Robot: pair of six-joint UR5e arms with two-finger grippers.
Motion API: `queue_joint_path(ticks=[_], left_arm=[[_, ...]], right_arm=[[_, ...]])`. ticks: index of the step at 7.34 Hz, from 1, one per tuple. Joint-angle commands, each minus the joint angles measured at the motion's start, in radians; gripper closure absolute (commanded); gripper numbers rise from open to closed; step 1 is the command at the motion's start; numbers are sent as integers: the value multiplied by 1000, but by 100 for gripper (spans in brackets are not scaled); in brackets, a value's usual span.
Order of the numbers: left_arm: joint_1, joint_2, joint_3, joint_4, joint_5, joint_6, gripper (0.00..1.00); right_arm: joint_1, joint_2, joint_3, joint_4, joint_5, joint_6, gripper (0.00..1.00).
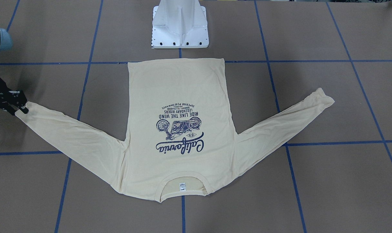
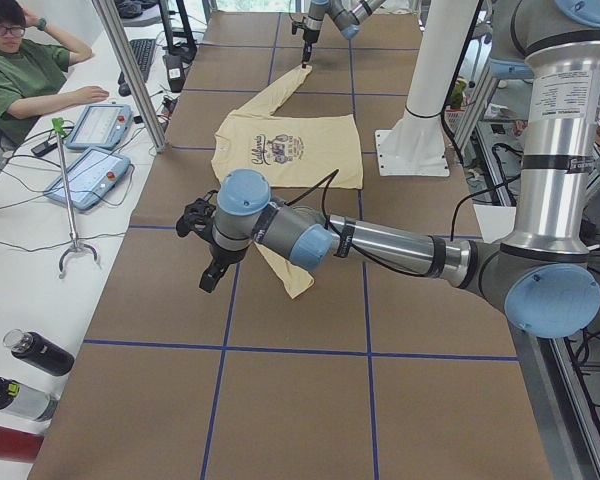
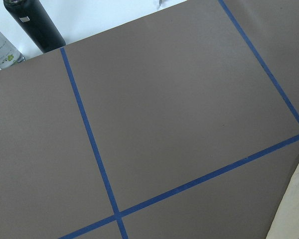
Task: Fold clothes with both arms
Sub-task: 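Grasp the sleeve cuff nearest the right gripper with the right gripper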
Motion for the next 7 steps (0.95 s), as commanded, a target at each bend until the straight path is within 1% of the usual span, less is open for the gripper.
queue_joint_path(ticks=[1,2,3,4,5,6,7], left_arm=[[0,0,3,0,0,1,0],[0,2,1,0,0,1,0],[0,6,4,0,0,1,0],[0,6,4,0,0,1,0],[0,6,4,0,0,1,0],[0,6,6,0,0,1,0],[0,6,6,0,0,1,0]], right_arm=[[0,0,11,-4,5,1,100],[3,-3,20,-6,6,1,100],[4,-9,50,-12,14,1,100],[4,-15,140,-103,17,1,100],[14,-5,288,-303,17,1,100],[17,30,414,-478,11,4,100],[26,114,467,-600,11,13,100]])
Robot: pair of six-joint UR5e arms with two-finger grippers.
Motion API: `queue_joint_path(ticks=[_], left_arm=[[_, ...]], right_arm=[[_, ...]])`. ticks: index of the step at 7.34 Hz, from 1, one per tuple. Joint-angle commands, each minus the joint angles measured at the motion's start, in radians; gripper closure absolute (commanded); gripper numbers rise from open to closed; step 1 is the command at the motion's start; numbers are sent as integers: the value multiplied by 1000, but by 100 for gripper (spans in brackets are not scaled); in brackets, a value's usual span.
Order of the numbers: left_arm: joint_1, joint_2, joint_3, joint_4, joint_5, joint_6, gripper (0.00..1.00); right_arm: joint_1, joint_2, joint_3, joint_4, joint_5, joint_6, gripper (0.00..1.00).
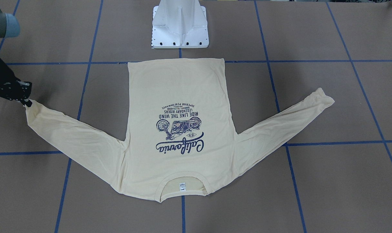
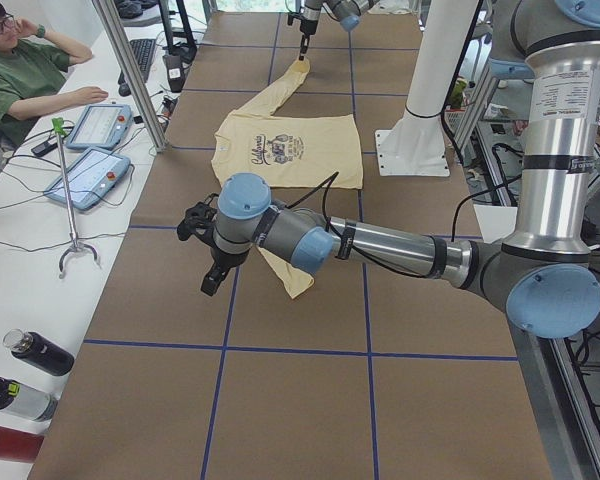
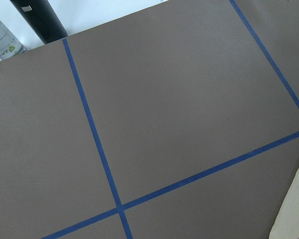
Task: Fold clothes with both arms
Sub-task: 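Grasp the sleeve cuff nearest the right gripper with the right gripper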
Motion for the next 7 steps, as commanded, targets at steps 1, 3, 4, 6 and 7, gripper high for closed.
queue_joint_path(ticks=[1,3,4,6,7], left_arm=[[0,0,1,0,0,0,0],[0,0,1,0,0,0,0],[0,0,2,0,0,0,0],[0,0,2,0,0,-2,0],[0,0,4,0,0,0,0]], right_arm=[[11,215,117,-300,-9,79,100],[-38,549,106,-635,-118,195,100],[-101,709,80,-795,-213,262,100],[-172,918,-57,-813,-331,400,100],[-199,1045,-181,-815,-376,454,100]])
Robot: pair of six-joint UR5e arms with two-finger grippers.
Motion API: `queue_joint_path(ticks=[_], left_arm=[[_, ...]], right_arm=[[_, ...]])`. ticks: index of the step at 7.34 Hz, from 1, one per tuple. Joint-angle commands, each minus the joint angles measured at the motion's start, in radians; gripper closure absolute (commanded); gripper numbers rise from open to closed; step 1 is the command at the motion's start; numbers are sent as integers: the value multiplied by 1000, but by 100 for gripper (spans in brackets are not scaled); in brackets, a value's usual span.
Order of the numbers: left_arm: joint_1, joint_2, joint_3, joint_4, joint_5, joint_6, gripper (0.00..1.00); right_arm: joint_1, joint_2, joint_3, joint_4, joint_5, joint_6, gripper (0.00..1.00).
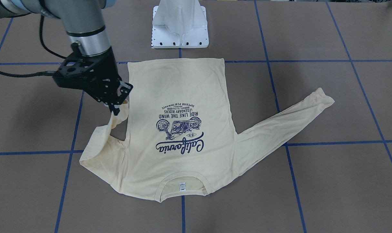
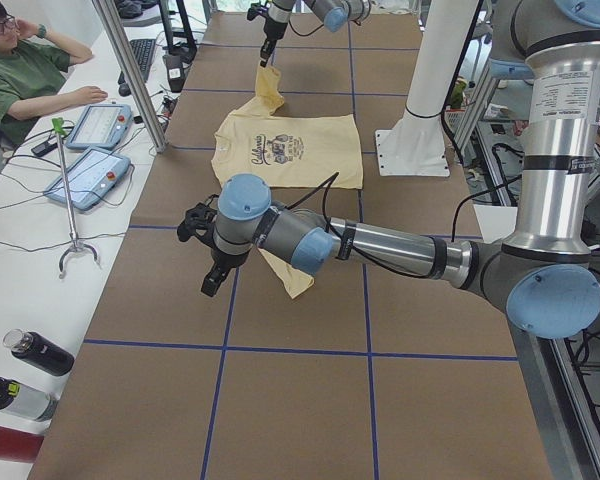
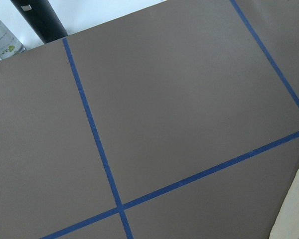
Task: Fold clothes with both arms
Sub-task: 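Fold the held sleeve across the shirt front toward the collar, release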
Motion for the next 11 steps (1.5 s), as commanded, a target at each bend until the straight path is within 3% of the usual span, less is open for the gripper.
queue_joint_path(ticks=[1,3,5,6,7,10,11], left_arm=[[0,2,1,0,0,1,0],[0,2,1,0,0,1,0],[0,2,3,0,0,-1,0],[0,2,7,0,0,1,0],[0,2,9,0,0,1,0],[0,2,6,0,-2,-1,0],[0,2,3,0,-2,-2,0]], right_arm=[[-76,310,-316,-10,-117,118,100],[-137,565,-628,-1,-185,167,100],[-219,607,-771,144,-313,218,100],[-240,636,-869,252,-332,226,82],[-251,646,-896,319,-335,231,2],[-250,684,-902,321,-320,257,1],[-236,684,-901,309,-262,243,1]])
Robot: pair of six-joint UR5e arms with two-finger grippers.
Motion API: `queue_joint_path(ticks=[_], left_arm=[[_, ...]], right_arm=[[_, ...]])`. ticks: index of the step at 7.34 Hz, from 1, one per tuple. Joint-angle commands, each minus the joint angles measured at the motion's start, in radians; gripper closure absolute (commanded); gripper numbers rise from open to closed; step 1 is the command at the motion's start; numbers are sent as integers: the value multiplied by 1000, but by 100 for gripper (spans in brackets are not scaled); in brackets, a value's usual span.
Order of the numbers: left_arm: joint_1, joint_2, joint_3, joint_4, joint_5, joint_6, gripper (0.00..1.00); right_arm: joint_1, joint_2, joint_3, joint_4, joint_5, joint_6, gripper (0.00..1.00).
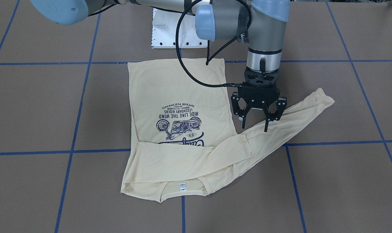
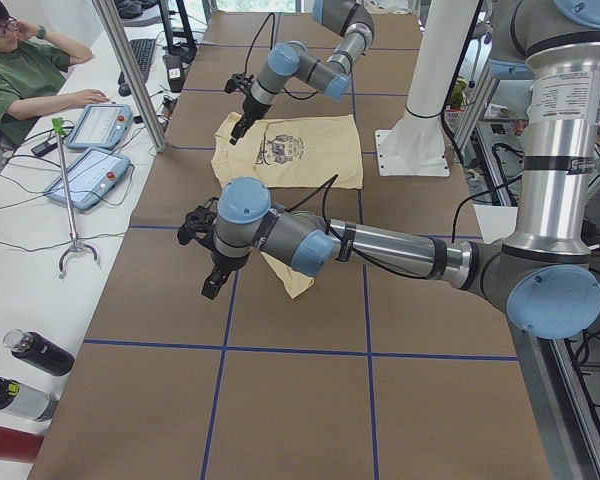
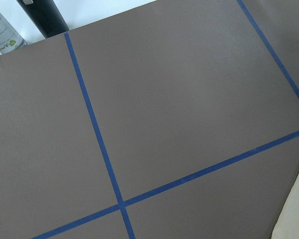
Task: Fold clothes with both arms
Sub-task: 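Fold the held sleeve across the shirt front toward the collar, release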
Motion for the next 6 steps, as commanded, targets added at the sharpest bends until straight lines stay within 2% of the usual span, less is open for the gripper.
queue_joint_path(ticks=[1,2,3,4,5,6], left_arm=[[0,-6,-13,-8,1,1,0],[5,-3,-15,-106,3,3,0],[27,20,-13,-220,1,-9,0],[107,21,-21,-241,4,-34,0],[176,47,-29,-315,21,-151,0],[272,96,-29,-451,112,-272,0]], right_arm=[[58,-5,15,-96,157,-53,1],[102,-60,109,-171,255,-119,1],[141,-160,257,-225,317,-158,1],[173,-252,388,-293,358,-223,0],[208,-350,524,-359,392,-320,0],[262,-487,669,-375,449,-413,0]])
